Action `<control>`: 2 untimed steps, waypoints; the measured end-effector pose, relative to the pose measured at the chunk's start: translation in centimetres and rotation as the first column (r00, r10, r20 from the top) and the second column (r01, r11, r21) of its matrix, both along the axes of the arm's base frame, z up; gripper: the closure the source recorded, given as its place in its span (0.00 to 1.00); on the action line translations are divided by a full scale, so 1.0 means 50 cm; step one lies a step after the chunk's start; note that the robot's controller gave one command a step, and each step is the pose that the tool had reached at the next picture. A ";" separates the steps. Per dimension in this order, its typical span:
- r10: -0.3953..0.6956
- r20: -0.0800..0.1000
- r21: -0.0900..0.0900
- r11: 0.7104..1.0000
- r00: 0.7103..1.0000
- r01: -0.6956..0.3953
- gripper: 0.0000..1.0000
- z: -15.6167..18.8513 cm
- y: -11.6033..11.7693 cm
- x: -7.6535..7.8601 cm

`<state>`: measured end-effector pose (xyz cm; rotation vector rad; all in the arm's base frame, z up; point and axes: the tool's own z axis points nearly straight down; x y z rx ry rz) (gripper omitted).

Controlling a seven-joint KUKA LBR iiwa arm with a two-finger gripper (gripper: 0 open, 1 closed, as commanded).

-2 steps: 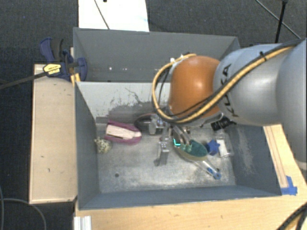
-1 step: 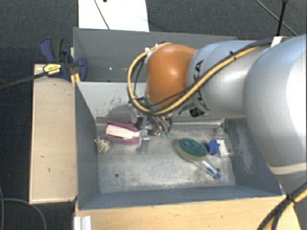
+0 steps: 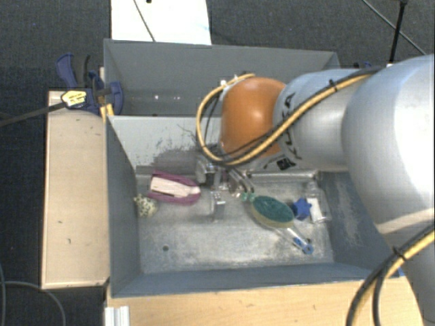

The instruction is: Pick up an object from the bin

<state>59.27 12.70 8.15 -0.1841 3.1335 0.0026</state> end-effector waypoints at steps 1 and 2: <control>0.003 0.001 0.004 1.000 1.000 -0.003 0.00 -0.022 0.211 -0.046; 0.089 -0.005 -0.001 0.996 0.996 -0.089 0.00 -0.022 0.240 -0.178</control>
Offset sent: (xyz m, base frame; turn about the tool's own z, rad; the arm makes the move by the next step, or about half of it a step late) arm -0.0223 0.0994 -0.0115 0.0047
